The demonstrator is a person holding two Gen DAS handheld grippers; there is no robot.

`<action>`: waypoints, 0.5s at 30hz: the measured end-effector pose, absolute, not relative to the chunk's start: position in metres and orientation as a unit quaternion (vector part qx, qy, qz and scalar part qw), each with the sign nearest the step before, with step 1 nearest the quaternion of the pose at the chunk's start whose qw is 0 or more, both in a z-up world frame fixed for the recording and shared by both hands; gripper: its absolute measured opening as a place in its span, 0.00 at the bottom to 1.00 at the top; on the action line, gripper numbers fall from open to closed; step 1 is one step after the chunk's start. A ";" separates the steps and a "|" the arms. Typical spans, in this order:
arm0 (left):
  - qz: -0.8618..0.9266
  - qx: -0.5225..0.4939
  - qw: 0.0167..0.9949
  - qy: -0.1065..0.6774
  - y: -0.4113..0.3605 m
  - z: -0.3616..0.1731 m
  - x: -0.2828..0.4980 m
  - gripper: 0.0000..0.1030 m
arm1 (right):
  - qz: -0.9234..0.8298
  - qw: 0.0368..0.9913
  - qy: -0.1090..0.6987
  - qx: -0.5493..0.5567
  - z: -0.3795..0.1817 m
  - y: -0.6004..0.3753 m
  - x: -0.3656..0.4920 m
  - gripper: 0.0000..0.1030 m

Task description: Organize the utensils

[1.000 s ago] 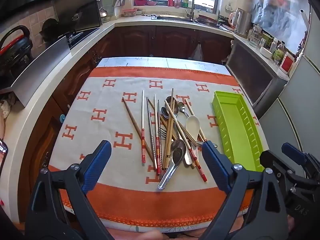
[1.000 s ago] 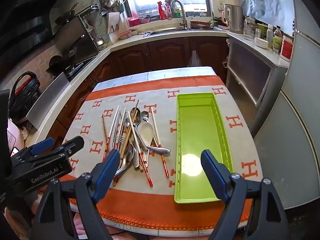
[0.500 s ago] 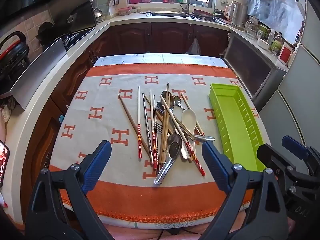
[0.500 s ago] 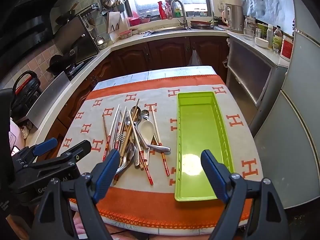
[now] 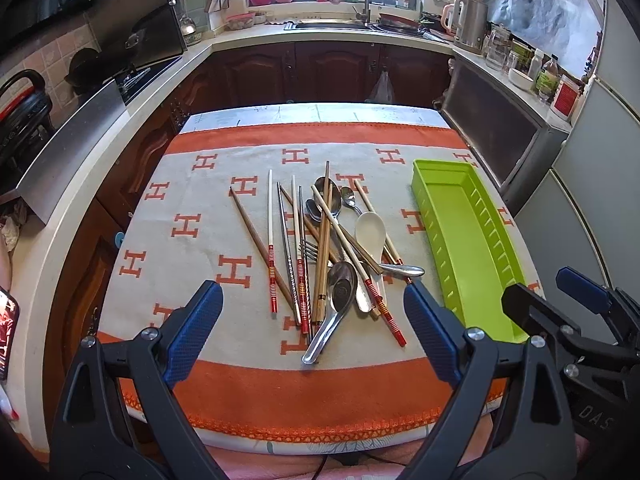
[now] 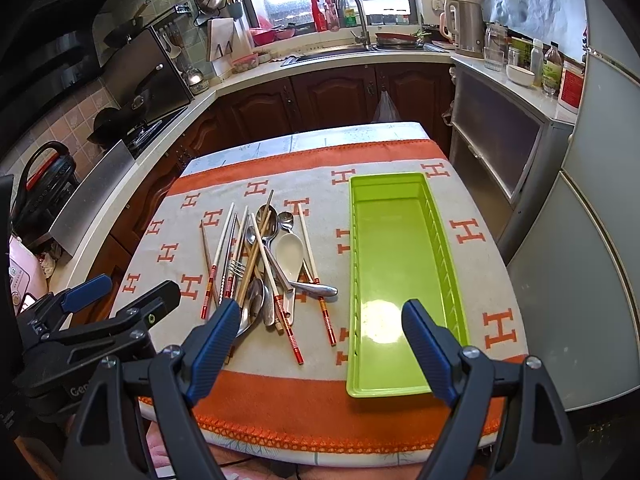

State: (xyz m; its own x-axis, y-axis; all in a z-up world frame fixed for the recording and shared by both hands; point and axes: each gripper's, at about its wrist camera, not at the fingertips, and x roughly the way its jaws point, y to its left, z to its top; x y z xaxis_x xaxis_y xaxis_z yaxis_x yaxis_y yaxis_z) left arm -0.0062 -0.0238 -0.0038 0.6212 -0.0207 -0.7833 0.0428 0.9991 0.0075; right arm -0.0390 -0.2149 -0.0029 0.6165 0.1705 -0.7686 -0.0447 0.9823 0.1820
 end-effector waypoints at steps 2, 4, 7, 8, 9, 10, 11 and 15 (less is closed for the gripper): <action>-0.018 0.012 0.900 0.436 -0.024 -0.004 -0.006 0.89 | 0.060 0.896 0.435 0.073 -0.003 -0.215 -0.039 0.81; -0.017 0.012 0.899 0.437 -0.025 -0.004 -0.006 0.89 | 0.060 0.895 0.436 0.074 -0.004 -0.216 -0.039 0.81; -0.017 0.012 0.899 0.437 -0.025 -0.004 -0.006 0.88 | 0.060 0.895 0.436 0.074 -0.005 -0.216 -0.039 0.81; -0.017 0.012 0.899 0.437 -0.025 -0.004 -0.006 0.89 | 0.060 0.895 0.436 0.075 -0.005 -0.217 -0.039 0.81; -0.017 0.013 0.899 0.436 -0.026 -0.004 -0.006 0.89 | 0.060 0.895 0.437 0.075 -0.005 -0.216 -0.039 0.81; -0.017 0.014 0.899 0.436 -0.026 -0.003 -0.006 0.89 | 0.060 0.894 0.437 0.075 -0.005 -0.217 -0.039 0.81; -0.017 0.013 0.899 0.437 -0.025 -0.003 -0.006 0.89 | 0.060 0.894 0.437 0.076 -0.005 -0.217 -0.039 0.81; -0.017 0.014 0.900 0.436 -0.026 -0.003 -0.006 0.89 | 0.060 0.895 0.437 0.075 -0.005 -0.217 -0.039 0.81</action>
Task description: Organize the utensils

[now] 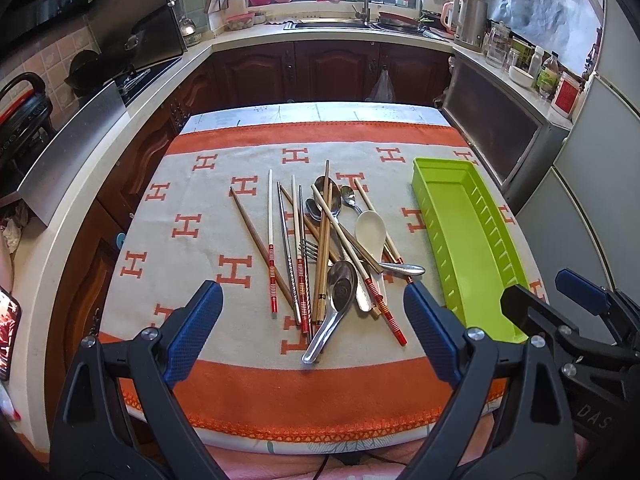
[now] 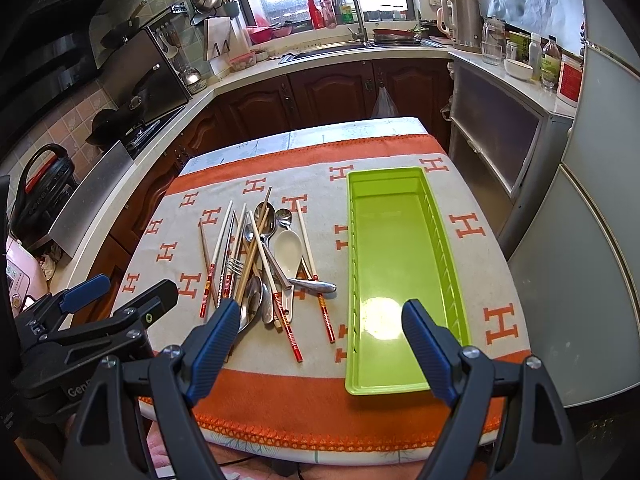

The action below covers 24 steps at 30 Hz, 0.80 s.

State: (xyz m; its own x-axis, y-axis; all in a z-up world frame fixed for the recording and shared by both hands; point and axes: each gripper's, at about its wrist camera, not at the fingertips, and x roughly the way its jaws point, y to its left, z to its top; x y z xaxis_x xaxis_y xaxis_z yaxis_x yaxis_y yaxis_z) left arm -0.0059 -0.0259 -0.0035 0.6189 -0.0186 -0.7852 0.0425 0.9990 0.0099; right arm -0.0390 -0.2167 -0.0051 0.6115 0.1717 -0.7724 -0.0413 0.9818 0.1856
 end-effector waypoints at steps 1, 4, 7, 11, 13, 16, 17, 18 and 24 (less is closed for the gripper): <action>-0.017 0.014 0.900 0.436 -0.026 -0.003 -0.006 0.88 | 0.059 0.894 0.437 0.075 -0.005 -0.217 -0.039 0.81; -0.017 0.014 0.899 0.436 -0.026 -0.003 -0.006 0.89 | 0.060 0.894 0.437 0.075 -0.005 -0.217 -0.039 0.81; -0.017 0.014 0.899 0.436 -0.026 -0.004 -0.006 0.88 | 0.060 0.894 0.437 0.076 -0.006 -0.218 -0.039 0.81; -0.017 0.014 0.899 0.437 -0.026 -0.004 -0.006 0.88 | 0.060 0.894 0.437 0.076 -0.006 -0.218 -0.039 0.81; -0.017 0.014 0.899 0.437 -0.026 -0.004 -0.006 0.88 | 0.060 0.894 0.437 0.076 -0.006 -0.218 -0.039 0.81; -0.017 0.015 0.900 0.436 -0.027 -0.004 -0.006 0.88 | 0.060 0.894 0.437 0.077 -0.006 -0.218 -0.039 0.81; -0.017 0.015 0.899 0.437 -0.027 -0.004 -0.006 0.88 | 0.060 0.894 0.437 0.077 -0.006 -0.219 -0.039 0.81; -0.017 0.015 0.899 0.437 -0.027 -0.004 -0.006 0.88 | 0.060 0.894 0.437 0.077 -0.006 -0.219 -0.039 0.81; -0.018 0.015 0.899 0.437 -0.027 -0.005 -0.006 0.88 | 0.060 0.894 0.437 0.078 -0.006 -0.220 -0.039 0.81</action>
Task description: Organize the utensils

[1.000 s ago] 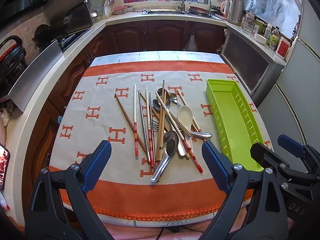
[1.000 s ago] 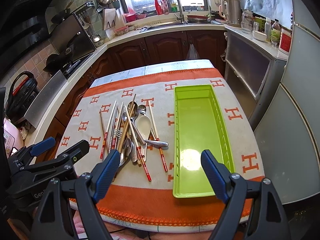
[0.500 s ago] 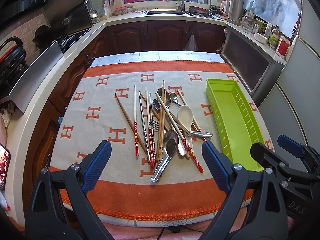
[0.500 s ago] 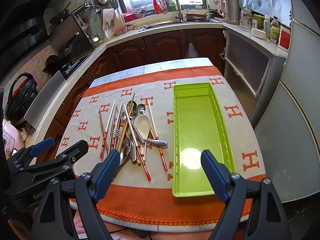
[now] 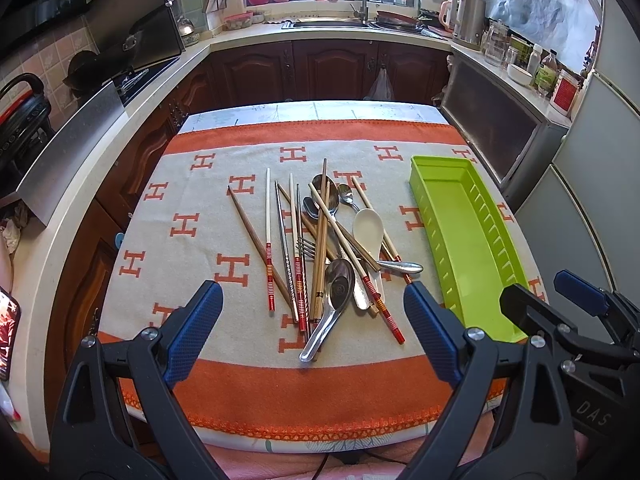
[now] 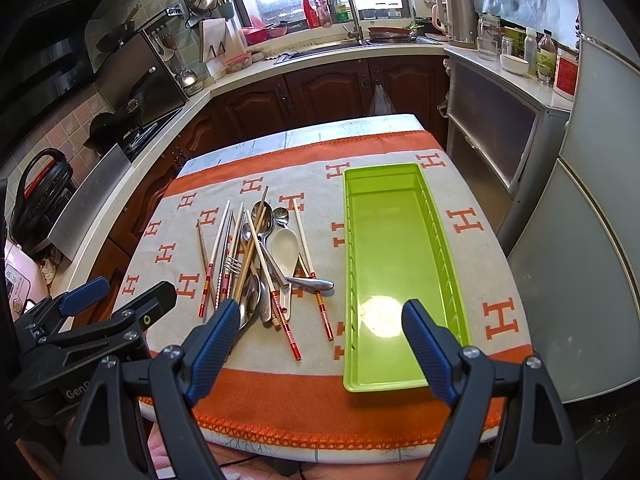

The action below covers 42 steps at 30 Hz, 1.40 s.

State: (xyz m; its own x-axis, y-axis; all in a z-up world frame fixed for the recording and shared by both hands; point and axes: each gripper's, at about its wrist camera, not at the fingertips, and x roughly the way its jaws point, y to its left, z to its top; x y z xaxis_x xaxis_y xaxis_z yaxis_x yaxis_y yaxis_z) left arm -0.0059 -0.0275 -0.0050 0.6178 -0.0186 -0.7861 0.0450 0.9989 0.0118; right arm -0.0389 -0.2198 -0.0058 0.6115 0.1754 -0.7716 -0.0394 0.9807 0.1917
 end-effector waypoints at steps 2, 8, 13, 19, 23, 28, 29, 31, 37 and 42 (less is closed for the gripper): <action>-0.017 0.015 0.899 0.437 -0.028 -0.005 -0.006 0.88 | 0.059 0.894 0.436 0.078 -0.006 -0.219 -0.040 0.81; -0.017 0.015 0.899 0.437 -0.028 -0.005 -0.006 0.88 | 0.059 0.894 0.436 0.079 -0.007 -0.221 -0.041 0.81; -0.017 0.015 0.899 0.436 -0.029 -0.005 -0.006 0.88 | 0.060 0.895 0.435 0.079 -0.006 -0.221 -0.041 0.81; -0.017 0.015 0.900 0.436 -0.030 -0.006 -0.006 0.88 | 0.060 0.895 0.436 0.080 -0.006 -0.222 -0.042 0.81; -0.017 0.016 0.900 0.436 -0.030 -0.006 -0.006 0.88 | 0.060 0.894 0.436 0.080 -0.007 -0.222 -0.042 0.81; -0.018 0.015 0.899 0.437 -0.030 -0.007 -0.006 0.88 | 0.060 0.895 0.435 0.079 -0.006 -0.221 -0.042 0.81; -0.019 0.014 0.898 0.439 -0.030 -0.007 -0.007 0.88 | 0.060 0.895 0.435 0.078 -0.007 -0.222 -0.042 0.81; -0.021 0.012 0.897 0.441 -0.029 -0.008 -0.008 0.88 | 0.063 0.895 0.435 0.078 -0.007 -0.222 -0.043 0.81; -0.055 -0.022 0.890 0.453 -0.013 -0.012 -0.003 0.88 | 0.064 0.893 0.439 0.074 -0.006 -0.215 -0.039 0.81; -0.052 -0.041 0.881 0.469 0.005 -0.016 0.014 0.88 | 0.076 0.891 0.444 0.065 -0.003 -0.201 -0.018 0.73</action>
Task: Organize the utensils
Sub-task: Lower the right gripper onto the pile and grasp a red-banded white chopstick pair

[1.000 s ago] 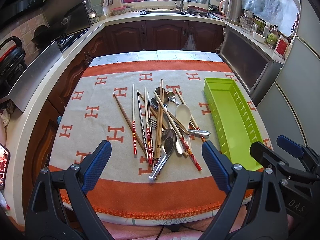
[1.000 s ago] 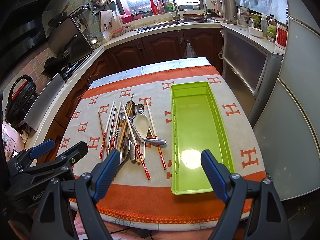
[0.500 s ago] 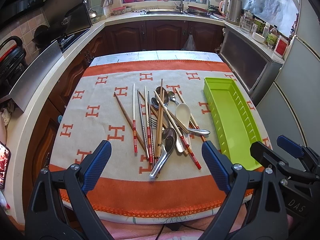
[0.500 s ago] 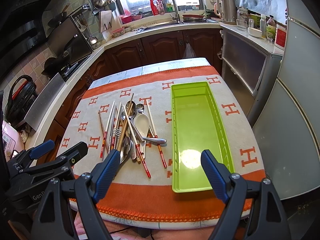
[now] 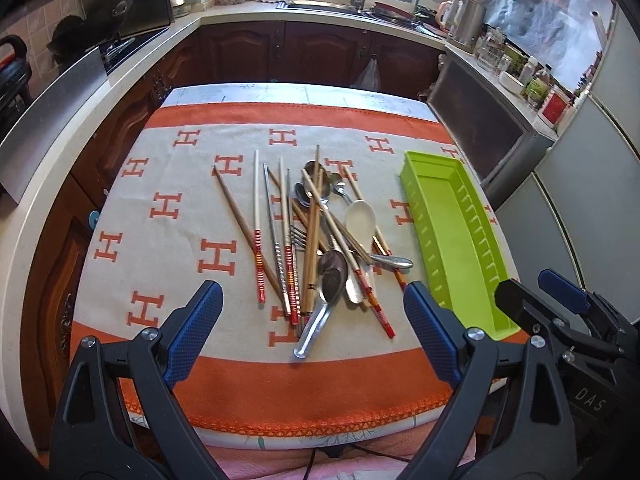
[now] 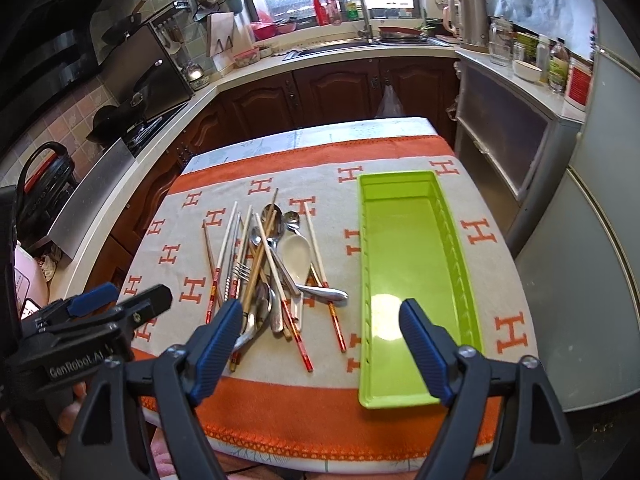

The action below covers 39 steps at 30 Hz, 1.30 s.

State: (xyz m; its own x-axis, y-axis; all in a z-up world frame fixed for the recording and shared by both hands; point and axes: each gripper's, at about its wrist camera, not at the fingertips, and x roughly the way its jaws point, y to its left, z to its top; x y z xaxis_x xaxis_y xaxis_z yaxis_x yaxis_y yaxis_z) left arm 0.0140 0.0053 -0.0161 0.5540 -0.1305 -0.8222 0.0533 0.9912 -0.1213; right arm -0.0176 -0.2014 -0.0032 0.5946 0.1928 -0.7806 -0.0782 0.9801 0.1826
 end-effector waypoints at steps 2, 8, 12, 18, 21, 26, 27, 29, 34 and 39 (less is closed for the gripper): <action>-0.043 -0.041 0.883 0.466 0.014 -0.014 0.021 0.88 | 0.089 0.886 0.451 0.064 -0.004 -0.197 -0.006 0.69; -0.016 -0.025 0.907 0.421 0.042 0.000 0.037 0.88 | 0.104 0.877 0.463 0.076 -0.005 -0.194 0.026 0.68; -0.016 -0.012 0.912 0.411 0.059 0.005 0.052 0.88 | 0.117 0.871 0.471 0.082 -0.006 -0.190 0.050 0.58; -0.046 -0.024 0.892 0.449 0.076 -0.004 0.085 0.88 | 0.163 0.842 0.509 0.076 -0.025 -0.163 0.086 0.41; -0.052 -0.042 0.875 0.480 0.080 -0.023 0.104 0.87 | 0.189 0.817 0.539 0.076 -0.045 -0.145 0.104 0.33; -0.029 -0.067 0.850 0.521 0.092 -0.068 0.136 0.76 | 0.213 0.786 0.577 0.067 -0.078 -0.120 0.126 0.23; -0.021 -0.068 0.846 0.529 0.094 -0.077 0.141 0.69 | 0.215 0.780 0.584 0.064 -0.084 -0.116 0.130 0.21; -0.015 -0.073 0.834 0.547 0.097 -0.097 0.153 0.57 | 0.217 0.771 0.596 0.059 -0.095 -0.112 0.136 0.20; -0.027 -0.077 0.817 0.571 0.096 -0.128 0.171 0.41 | 0.212 0.755 0.618 0.049 -0.120 -0.103 0.154 0.15; -0.046 -0.081 0.807 0.584 0.088 -0.143 0.187 0.35 | 0.203 0.753 0.624 0.042 -0.126 -0.105 0.162 0.15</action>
State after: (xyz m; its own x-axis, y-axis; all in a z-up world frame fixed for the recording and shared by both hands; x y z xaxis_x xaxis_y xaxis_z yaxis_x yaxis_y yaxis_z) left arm 0.1872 0.0882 -0.1433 0.3145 -0.1687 -0.9342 -0.0200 0.9827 -0.1842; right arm 0.1618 -0.1050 -0.1255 0.1386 0.3588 -0.9231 -0.2542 0.9137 0.3170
